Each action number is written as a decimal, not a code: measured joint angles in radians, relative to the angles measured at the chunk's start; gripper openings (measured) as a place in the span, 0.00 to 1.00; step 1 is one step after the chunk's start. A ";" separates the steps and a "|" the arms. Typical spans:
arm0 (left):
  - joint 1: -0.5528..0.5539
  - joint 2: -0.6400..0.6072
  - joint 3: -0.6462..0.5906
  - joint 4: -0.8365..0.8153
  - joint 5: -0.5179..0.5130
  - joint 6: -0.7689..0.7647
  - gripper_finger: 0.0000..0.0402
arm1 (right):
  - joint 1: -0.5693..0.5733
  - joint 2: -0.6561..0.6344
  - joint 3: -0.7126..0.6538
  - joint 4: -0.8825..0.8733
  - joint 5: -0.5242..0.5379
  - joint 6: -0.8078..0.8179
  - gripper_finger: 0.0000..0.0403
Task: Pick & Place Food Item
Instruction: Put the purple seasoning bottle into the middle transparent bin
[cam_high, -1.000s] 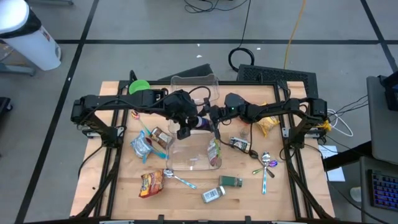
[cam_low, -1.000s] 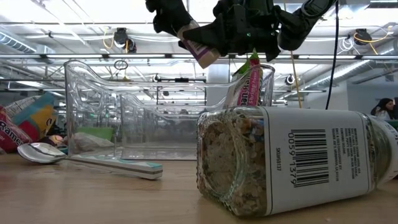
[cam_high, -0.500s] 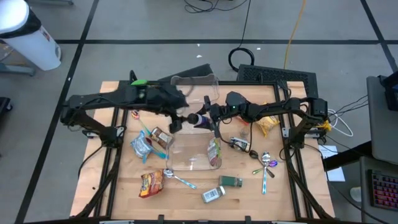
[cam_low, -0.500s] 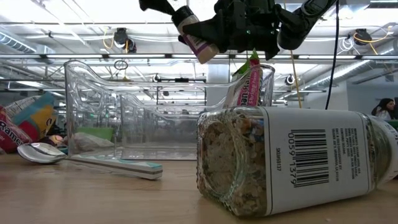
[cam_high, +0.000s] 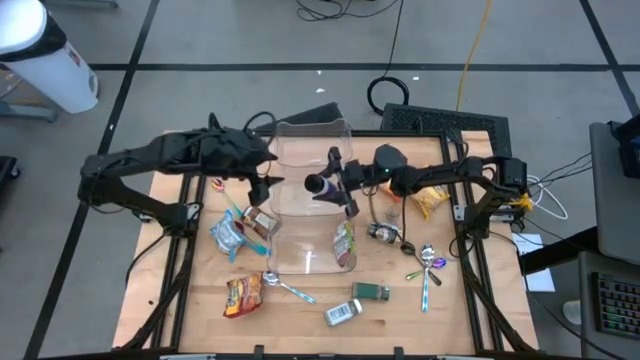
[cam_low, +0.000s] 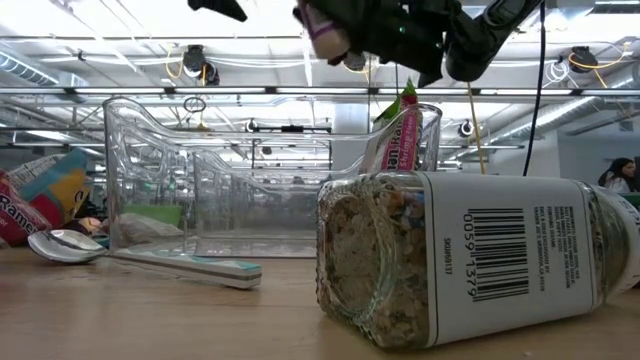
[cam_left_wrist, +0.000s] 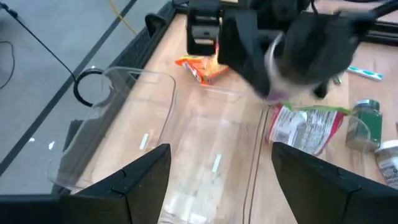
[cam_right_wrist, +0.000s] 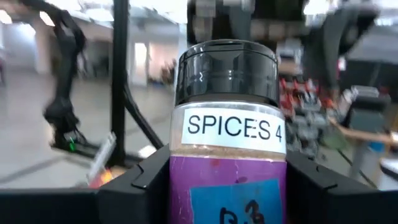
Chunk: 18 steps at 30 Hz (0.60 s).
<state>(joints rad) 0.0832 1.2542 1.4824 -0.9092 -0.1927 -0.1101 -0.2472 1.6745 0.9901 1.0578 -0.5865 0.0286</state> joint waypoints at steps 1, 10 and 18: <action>-0.001 -0.001 -0.023 0.017 -0.003 0.000 0.71 | -0.005 0.000 0.000 0.031 -0.013 0.027 0.50; -0.007 0.001 -0.280 0.392 -0.018 0.093 0.71 | -0.055 -0.017 -0.001 0.071 -0.080 0.155 0.50; 0.003 0.001 -0.460 0.761 -0.018 0.190 0.71 | -0.058 -0.024 -0.002 0.078 -0.095 0.169 0.50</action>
<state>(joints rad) 0.0861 1.2548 1.0224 -0.1481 -0.2111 0.0797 -0.3052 1.6508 0.9886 1.1357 -0.6814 0.1974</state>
